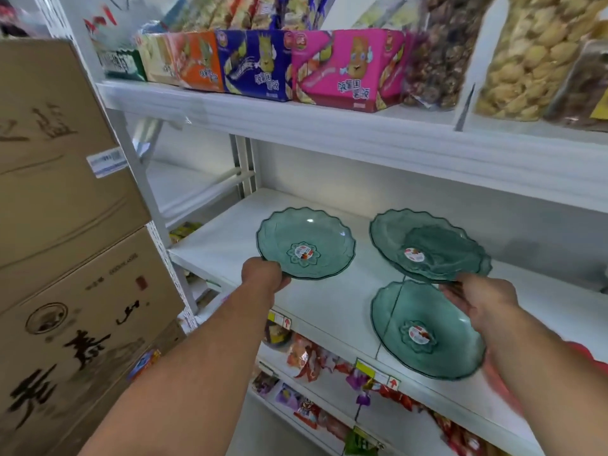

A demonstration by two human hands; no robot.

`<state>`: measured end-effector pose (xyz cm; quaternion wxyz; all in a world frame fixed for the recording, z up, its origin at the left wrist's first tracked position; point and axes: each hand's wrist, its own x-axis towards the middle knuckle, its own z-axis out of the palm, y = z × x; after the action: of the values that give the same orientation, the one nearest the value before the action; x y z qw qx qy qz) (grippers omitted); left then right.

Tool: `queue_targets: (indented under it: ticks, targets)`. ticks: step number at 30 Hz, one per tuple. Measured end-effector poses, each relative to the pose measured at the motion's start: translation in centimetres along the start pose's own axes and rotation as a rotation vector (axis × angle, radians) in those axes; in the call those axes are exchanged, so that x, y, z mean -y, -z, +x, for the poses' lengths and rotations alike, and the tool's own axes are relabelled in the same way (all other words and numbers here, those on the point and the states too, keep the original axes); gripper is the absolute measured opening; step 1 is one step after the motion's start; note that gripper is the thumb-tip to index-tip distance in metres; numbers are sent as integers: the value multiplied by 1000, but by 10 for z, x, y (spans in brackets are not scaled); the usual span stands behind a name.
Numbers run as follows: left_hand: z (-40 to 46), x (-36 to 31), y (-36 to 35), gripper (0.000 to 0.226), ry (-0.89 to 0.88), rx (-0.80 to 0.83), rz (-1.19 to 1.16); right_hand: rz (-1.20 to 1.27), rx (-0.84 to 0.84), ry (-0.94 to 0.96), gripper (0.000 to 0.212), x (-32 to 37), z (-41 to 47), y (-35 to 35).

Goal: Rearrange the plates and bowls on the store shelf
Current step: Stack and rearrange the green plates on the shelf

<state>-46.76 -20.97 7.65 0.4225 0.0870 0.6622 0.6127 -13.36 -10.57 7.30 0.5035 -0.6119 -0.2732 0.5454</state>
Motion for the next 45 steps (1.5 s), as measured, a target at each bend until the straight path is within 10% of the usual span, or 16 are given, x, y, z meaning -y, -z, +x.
queue_targets:
  ticks: [45]
  targets:
    - [313,-86,24,19,47,23,138,52,-51,-30,8,-49,70,-301]
